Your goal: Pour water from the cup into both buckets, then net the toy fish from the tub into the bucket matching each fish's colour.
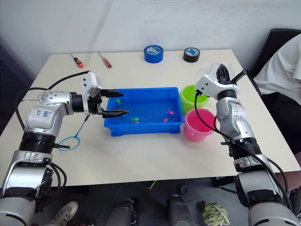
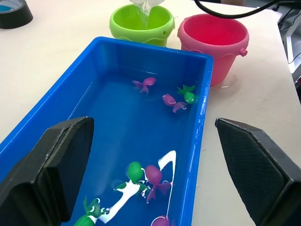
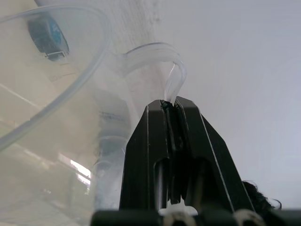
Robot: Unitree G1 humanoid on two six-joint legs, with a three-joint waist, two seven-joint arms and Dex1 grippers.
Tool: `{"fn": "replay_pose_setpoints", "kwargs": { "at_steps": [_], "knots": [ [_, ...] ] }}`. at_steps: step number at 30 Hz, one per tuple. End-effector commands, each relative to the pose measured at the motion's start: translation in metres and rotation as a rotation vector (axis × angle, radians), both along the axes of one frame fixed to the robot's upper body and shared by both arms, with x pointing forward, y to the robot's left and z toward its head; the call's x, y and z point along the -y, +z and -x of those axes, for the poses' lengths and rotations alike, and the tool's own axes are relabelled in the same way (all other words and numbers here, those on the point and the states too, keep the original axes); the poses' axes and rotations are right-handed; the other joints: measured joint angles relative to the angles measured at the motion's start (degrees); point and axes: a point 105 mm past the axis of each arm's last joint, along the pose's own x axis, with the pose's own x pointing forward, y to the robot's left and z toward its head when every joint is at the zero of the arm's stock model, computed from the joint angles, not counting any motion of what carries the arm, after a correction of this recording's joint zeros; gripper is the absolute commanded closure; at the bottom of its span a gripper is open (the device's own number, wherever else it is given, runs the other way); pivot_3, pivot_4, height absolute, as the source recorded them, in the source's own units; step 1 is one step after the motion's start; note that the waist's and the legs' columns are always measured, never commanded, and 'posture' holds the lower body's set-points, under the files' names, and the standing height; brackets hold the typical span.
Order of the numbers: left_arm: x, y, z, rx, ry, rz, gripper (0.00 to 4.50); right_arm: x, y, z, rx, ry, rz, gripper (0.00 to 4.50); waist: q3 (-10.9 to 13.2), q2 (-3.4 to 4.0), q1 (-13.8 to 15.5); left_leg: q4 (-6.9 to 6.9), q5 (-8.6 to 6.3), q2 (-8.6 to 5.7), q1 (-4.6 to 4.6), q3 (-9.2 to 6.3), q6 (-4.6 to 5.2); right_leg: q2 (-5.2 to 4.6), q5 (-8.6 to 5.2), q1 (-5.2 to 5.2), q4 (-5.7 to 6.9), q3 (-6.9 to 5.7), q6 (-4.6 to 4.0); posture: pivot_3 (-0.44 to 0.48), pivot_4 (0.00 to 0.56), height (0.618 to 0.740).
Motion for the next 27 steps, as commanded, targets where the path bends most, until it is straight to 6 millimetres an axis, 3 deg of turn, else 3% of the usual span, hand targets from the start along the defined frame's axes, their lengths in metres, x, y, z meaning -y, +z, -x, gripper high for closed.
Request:
{"fn": "replay_pose_setpoints", "kwargs": {
  "at_steps": [1, 11, 27],
  "knots": [
    [-0.004, 0.012, 0.003, 0.05, 0.005, 0.008, 0.0, -0.003, 0.026, 0.002, 0.096, -0.001, 0.088, 4.46, 0.0, 0.0, -0.05, 0.0, 0.0, 0.0, 0.0, 0.0, 0.0, 0.0, 0.0, 0.0, 0.0, 0.0, 0.0, 0.0, 0.15, 0.734],
    [-0.004, 0.012, 0.002, 0.054, 0.011, 0.007, 0.0, -0.012, 0.031, 0.003, 0.136, 0.004, 0.24, 4.46, 0.0, 0.0, -0.07, 0.0, 0.0, 0.0, 0.0, 0.01, 0.0, 0.0, 0.0, -0.01, 0.0, 0.02, 0.0, 0.0, 0.15, 0.734],
    [-0.005, 0.012, 0.001, 0.063, 0.017, 0.009, 0.0, -0.015, 0.03, 0.005, 0.143, 0.019, 0.29, 4.46, 0.0, 0.0, -0.06, 0.0, 0.0, 0.0, 0.0, 0.02, 0.0, 0.01, 0.0, -0.01, 0.01, 0.03, 0.0, 0.0, 0.15, 0.734]
  ]
}}
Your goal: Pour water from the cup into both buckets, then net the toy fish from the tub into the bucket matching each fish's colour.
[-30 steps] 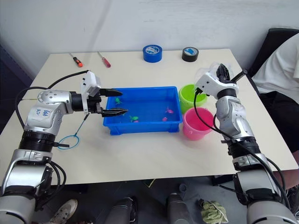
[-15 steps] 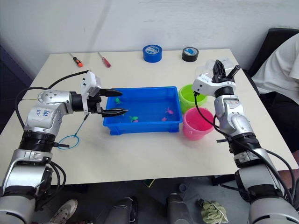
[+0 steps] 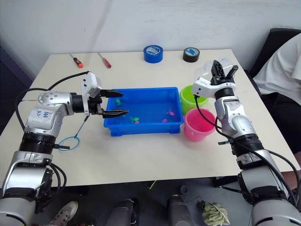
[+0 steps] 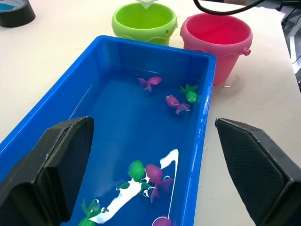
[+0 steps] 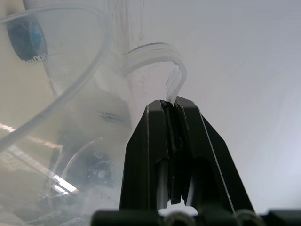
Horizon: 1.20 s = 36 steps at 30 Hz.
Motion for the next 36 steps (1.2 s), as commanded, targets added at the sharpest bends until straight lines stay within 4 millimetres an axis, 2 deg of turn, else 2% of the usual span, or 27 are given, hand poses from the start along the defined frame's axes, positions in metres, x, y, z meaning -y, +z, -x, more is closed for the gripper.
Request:
{"fn": "replay_pose_setpoints", "kwargs": {
  "at_steps": [1, 5, 7, 11, 15, 18, 22, 24, 27, 33, 36],
  "knots": [
    [-0.004, 0.014, 0.002, 0.061, 0.005, 0.007, 0.0, -0.002, 0.02, 0.004, 0.073, 0.013, 0.028, 4.46, 0.0, 0.0, -0.01, 0.0, 0.0, 0.0, 0.0, 0.0, 0.0, 0.0, 0.0, 0.0, 0.0, 0.0, 0.0, 0.0, 0.15, 0.734],
    [-0.005, 0.015, 0.002, 0.063, 0.006, 0.01, 0.0, 0.0, 0.02, 0.006, 0.071, 0.016, 0.0, 4.46, 0.0, 0.0, -0.03, 0.0, 0.0, 0.0, 0.0, 0.0, 0.0, 0.0, 0.0, 0.0, 0.0, 0.0, 0.0, 0.0, 0.15, 0.734],
    [-0.005, 0.02, 0.003, 0.065, 0.005, 0.038, 0.0, 0.011, 0.02, 0.006, 0.054, 0.005, -0.176, 4.46, 0.0, 0.0, 0.0, 0.0, 0.0, 0.0, 0.0, 0.0, 0.0, 0.0, 0.0, 0.0, 0.0, 0.0, 0.0, 0.0, 0.15, 0.734],
    [0.001, 0.032, 0.005, 0.07, -0.032, 0.117, 0.0, 0.049, 0.016, 0.013, 0.02, 0.012, -0.661, 4.46, 0.01, -0.01, 0.17, 0.0, 0.0, 0.02, 0.0, -0.02, 0.0, 0.0, 0.0, 0.03, 0.0, -0.03, 0.0, 0.0, 0.15, 0.734],
    [0.006, 0.035, 0.007, 0.065, -0.068, 0.137, 0.0, 0.075, 0.014, 0.028, 0.007, 0.049, -0.979, 4.46, 0.0, -0.01, 0.34, 0.02, 0.0, 0.01, -0.01, -0.04, 0.0, -0.03, 0.01, 0.08, -0.01, -0.05, 0.02, 0.0, 0.15, 0.734],
    [0.009, 0.035, 0.007, 0.064, -0.081, 0.142, 0.0, 0.093, 0.009, 0.038, 0.008, 0.039, -1.116, 4.46, 0.0, -0.01, 0.38, 0.02, 0.0, 0.01, -0.01, -0.06, 0.01, -0.04, 0.01, 0.09, -0.02, -0.07, 0.02, 0.0, 0.15, 0.734],
    [0.015, 0.033, 0.007, 0.054, -0.106, 0.14, 0.0, 0.122, -0.025, 0.059, 0.028, -0.019, -1.445, 4.46, 0.0, -0.01, 0.42, 0.0, 0.0, 0.03, 0.0, -0.09, 0.01, -0.01, 0.01, 0.09, -0.02, -0.09, 0.02, 0.0, 0.15, 0.734],
    [0.017, 0.033, 0.008, 0.048, -0.119, 0.139, 0.0, 0.126, -0.045, 0.067, 0.025, -0.048, -1.581, 4.46, 0.0, -0.01, 0.2, -0.01, 0.0, 0.05, 0.01, -0.07, 0.01, 0.0, 0.01, 0.08, 0.0, -0.08, 0.02, 0.0, 0.15, 0.734],
    [0.022, 0.033, 0.01, 0.038, -0.144, 0.139, 0.0, 0.12, -0.077, 0.075, -0.004, -0.082, -1.737, 4.46, 0.0, 0.0, 0.1, -0.03, 0.0, 0.09, 0.06, -0.04, 0.0, 0.05, 0.01, 0.07, 0.04, -0.04, 0.02, 0.0, 0.15, 0.734],
    [0.025, 0.032, 0.01, 0.027, -0.159, 0.129, 0.0, 0.105, -0.108, 0.08, -0.03, -0.097, -1.914, 4.46, 0.0, 0.0, 0.13, -0.06, 0.0, 0.08, 0.08, -0.03, 0.0, 0.06, 0.01, 0.03, 0.07, 0.08, 0.02, 0.0, 0.15, 0.734],
    [0.025, 0.032, 0.011, 0.025, -0.161, 0.125, 0.0, 0.102, -0.115, 0.08, -0.025, -0.098, -1.956, 4.46, 0.0, 0.0, 0.24, -0.06, 0.0, 0.06, 0.08, -0.03, 0.0, 0.03, 0.01, 0.04, 0.04, 0.07, 0.02, 0.0, 0.15, 0.734]
  ]
}}
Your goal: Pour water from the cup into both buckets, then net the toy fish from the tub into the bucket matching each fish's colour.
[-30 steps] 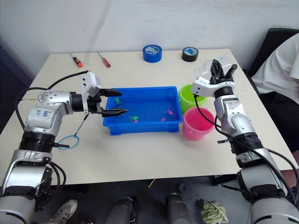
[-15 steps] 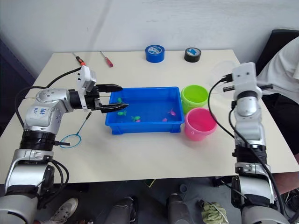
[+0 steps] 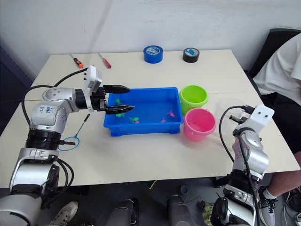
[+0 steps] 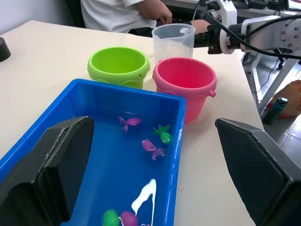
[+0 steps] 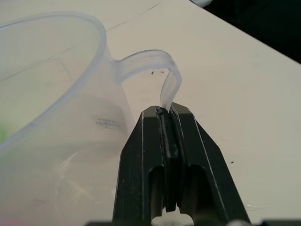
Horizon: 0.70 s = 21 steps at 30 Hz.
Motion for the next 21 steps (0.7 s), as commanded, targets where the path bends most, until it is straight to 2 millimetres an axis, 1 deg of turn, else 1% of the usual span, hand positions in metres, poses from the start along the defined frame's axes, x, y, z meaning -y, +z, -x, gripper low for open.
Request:
{"fn": "replay_pose_setpoints", "kwargs": {
  "at_steps": [1, 6, 11, 13, 14, 19, 20, 21],
  "knots": [
    [0.002, 0.013, 0.003, 0.041, -0.021, 0.0, 0.0, 0.004, 0.01, 0.005, 0.061, -0.035, -0.021, 4.46, 0.0, 0.0, 0.03, 0.0, 0.0, -0.01, -0.01, 0.0, 0.0, -0.01, 0.0, 0.0, -0.01, 0.0, 0.0, 0.0, 0.15, 0.734],
    [0.001, 0.011, 0.004, 0.039, -0.022, -0.014, 0.0, 0.002, 0.002, 0.005, 0.046, -0.049, -0.002, 4.46, 0.0, 0.0, 0.02, -0.02, 0.0, -0.02, -0.01, 0.0, 0.0, -0.02, 0.0, 0.0, -0.02, 0.01, 0.0, 0.0, 0.15, 0.734],
    [0.001, 0.011, 0.004, 0.038, -0.022, -0.018, 0.0, 0.003, -0.002, 0.004, 0.016, -0.044, 0.064, 4.46, 0.0, 0.0, -0.16, -0.03, 0.0, -0.02, 0.01, 0.01, 0.0, 0.0, 0.0, 0.0, -0.03, 0.03, 0.0, 0.0, 0.15, 0.734],
    [0.001, 0.01, 0.004, 0.037, -0.022, -0.019, 0.0, 0.003, -0.004, 0.007, -0.011, -0.018, 0.1, 3.79, 0.0, 0.0, -0.08, -0.03, 0.0, -0.01, 0.01, 0.0, 0.0, 0.01, 0.0, 0.0, -0.03, 0.03, 0.0, 0.0, 0.15, 0.734],
    [0.001, 0.01, 0.004, 0.037, -0.022, -0.02, 0.0, 0.004, -0.006, 0.009, -0.025, -0.016, 0.115, 3.55, 0.0, 0.0, -0.04, -0.03, 0.0, -0.01, 0.01, 0.01, 0.0, 0.0, 0.0, 0.0, -0.04, 0.02, 0.0, 0.0, 0.15, 0.734],
    [0.001, 0.009, 0.004, 0.034, -0.022, -0.022, 0.0, 0.01, -0.008, 0.02, -0.073, -0.02, 0.182, 0.96, 0.0, 0.0, -0.02, -0.06, 0.0, -0.03, 0.0, 0.01, 0.0, -0.02, 0.0, 0.0, -0.08, 0.04, 0.0, 0.0, 0.15, 0.734],
    [0.002, 0.008, 0.004, 0.033, -0.023, -0.023, 0.0, 0.013, -0.009, 0.026, -0.086, -0.016, 0.2, 0.41, 0.0, 0.0, -0.05, -0.06, 0.0, -0.03, 0.01, 0.0, 0.0, -0.02, 0.0, 0.0, -0.08, 0.08, 0.0, 0.0, 0.15, 0.734],
    [0.002, 0.008, 0.004, 0.033, -0.024, -0.023, 0.0, 0.014, -0.009, 0.03, -0.096, -0.013, 0.213, 0.04, 0.0, 0.0, -0.02, -0.06, 0.0, -0.03, 0.01, 0.0, 0.0, 0.0, 0.0, 0.0, -0.08, 0.08, 0.0, 0.0, 0.15, 0.734]
  ]
}}
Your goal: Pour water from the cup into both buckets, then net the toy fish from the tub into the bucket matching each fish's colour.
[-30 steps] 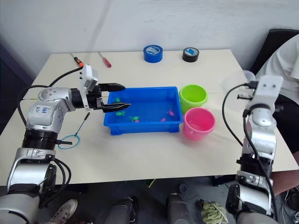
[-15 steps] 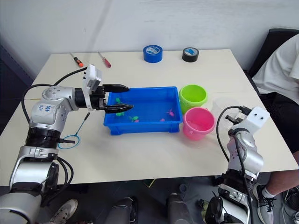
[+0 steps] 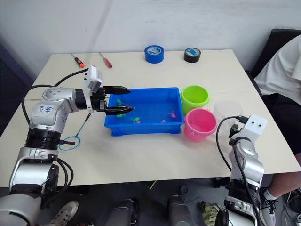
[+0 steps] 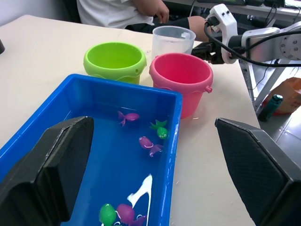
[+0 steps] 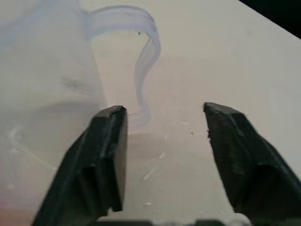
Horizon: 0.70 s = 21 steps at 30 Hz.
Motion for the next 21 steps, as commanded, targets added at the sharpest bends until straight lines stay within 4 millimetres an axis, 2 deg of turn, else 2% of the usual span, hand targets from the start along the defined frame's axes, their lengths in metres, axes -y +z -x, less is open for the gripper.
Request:
{"fn": "replay_pose_setpoints", "kwargs": {
  "at_steps": [1, 7, 9, 12, 15, 18, 21],
  "knots": [
    [0.003, 0.009, 0.002, 0.046, -0.015, -0.008, 0.0, 0.01, 0.02, 0.014, 0.023, 0.007, 0.089, 0.04, 0.0, 0.0, 0.11, -0.02, 0.0, 0.0, 0.0, -0.01, 0.0, 0.01, 0.0, 0.0, 0.0, -0.01, 0.0, 0.0, 0.15, 0.734],
    [0.001, 0.005, 0.002, 0.037, -0.007, -0.004, 0.0, 0.007, 0.023, 0.039, -0.045, 0.115, 0.134, 0.04, 0.0, 0.0, 0.14, -0.07, 0.0, 0.0, -0.01, 0.01, 0.0, 0.03, 0.0, 0.01, -0.07, -0.02, 0.0, 0.0, 0.15, 0.734],
    [-0.002, 0.002, 0.002, 0.026, 0.009, 0.001, 0.0, -0.006, 0.025, 0.048, -0.093, 0.26, 0.158, 0.04, 0.0, 0.0, 0.13, -0.07, 0.0, 0.0, 0.0, 0.01, 0.0, 0.03, 0.0, 0.01, -0.08, -0.01, 0.0, 0.0, 0.15, 0.734],
    [-0.009, -0.004, 0.002, 0.003, 0.052, 0.018, 0.0, -0.044, 0.032, 0.07, -0.153, 0.634, 0.219, 0.04, 0.0, 0.0, 0.2, -0.11, -0.01, 0.0, 0.02, 0.01, 0.01, 0.04, -0.02, 0.03, -0.12, 0.01, 0.04, 0.0, 0.15, 0.734],
    [-0.018, -0.008, 0.002, -0.006, 0.115, 0.045, 0.0, -0.067, 0.039, 0.088, -0.183, 0.887, 0.263, 0.04, 0.1, -0.27, 0.0, -0.13, -0.02, 0.06, 0.02, -0.01, 0.02, 0.17, -0.07, 0.1, -0.17, -0.01, 0.14, 0.0, 0.15, 0.734],
    [-0.035, -0.01, 0.0, 0.003, 0.234, 0.086, 0.0, -0.084, 0.064, 0.091, -0.114, 1.079, 0.26, 0.04, 0.15, -0.38, -0.05, -0.09, -0.02, 0.06, 0.04, -0.04, 0.02, 0.16, -0.04, 0.14, -0.18, 0.01, 0.19, 0.0, 0.15, 0.734],
    [-0.049, -0.011, 0.0, 0.002, 0.33, 0.118, 0.0, -0.103, 0.079, 0.093, -0.078, 1.244, 0.249, 0.04, 0.16, -0.41, 0.1, -0.09, -0.02, 0.04, 0.1, -0.34, 0.03, 0.09, 0.01, 0.14, -0.21, 0.17, 0.28, 0.0, 0.15, 0.734]
  ]
}}
